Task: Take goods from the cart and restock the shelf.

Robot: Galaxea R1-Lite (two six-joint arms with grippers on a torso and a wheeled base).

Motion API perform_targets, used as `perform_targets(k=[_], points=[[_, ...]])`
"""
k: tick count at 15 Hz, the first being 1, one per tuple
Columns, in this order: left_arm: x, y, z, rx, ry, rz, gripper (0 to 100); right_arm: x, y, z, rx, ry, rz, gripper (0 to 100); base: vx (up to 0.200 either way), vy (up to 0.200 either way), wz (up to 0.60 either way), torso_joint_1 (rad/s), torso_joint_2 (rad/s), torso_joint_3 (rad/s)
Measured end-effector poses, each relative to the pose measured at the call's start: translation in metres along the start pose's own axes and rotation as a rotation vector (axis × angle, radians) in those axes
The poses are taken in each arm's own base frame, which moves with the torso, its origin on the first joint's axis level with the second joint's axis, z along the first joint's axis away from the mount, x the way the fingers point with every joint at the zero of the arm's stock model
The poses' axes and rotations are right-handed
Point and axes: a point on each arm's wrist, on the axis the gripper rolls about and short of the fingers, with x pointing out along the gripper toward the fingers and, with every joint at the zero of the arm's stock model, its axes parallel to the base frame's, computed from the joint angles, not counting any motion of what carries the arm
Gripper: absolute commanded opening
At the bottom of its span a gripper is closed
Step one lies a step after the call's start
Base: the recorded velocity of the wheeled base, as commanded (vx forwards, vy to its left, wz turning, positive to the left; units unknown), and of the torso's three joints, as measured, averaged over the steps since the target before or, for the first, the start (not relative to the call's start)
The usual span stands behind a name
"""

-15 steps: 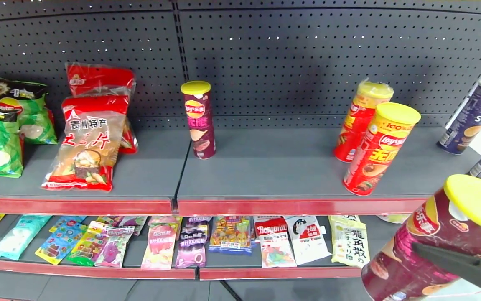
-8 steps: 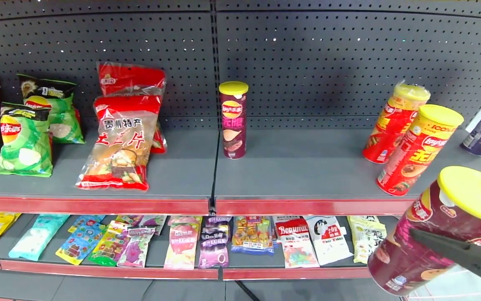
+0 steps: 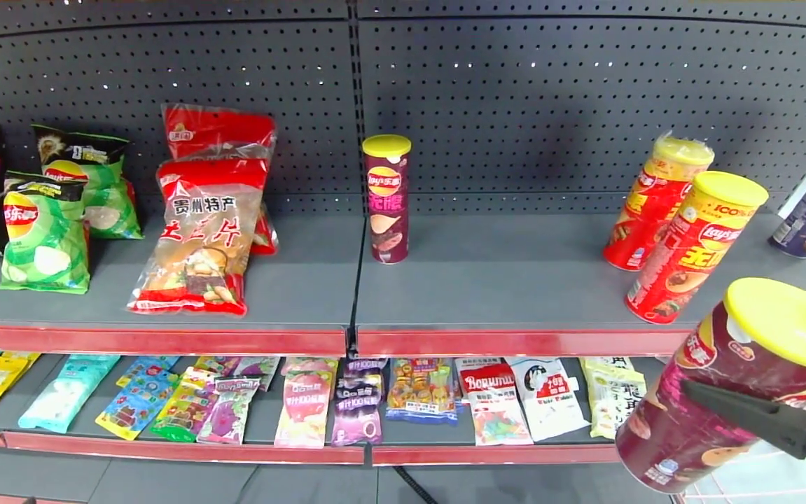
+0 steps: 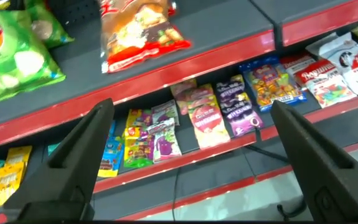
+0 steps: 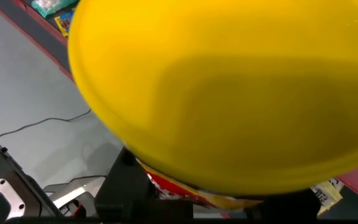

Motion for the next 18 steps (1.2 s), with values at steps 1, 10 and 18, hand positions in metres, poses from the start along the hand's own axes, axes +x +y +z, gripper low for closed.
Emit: perform_targets(k=[1,10,18], points=[[0.0004,0.0000,0.0000,0.002,0.002,-0.001,100,0.0004,-0.0003,0.0010,-0.001,-0.002,0.000,0,0.000,0.000,0.00,0.000,0.00,0.000],[0.0014,-0.0001,-0.0005,0.003,0.009,-0.004,100,0.0006,-0.0010,0.0029,0.000,-0.007,-0.003,0,0.000,0.000,-0.20,0.000,0.00,0.000],[0.0013,-0.0006,-0.0024,0.003,0.012,-0.003,100,-0.0016,-0.0027,0.0028,-0.008,-0.008,-0.041,0,0.000,0.025,0.00,0.000,0.00,0.000]])
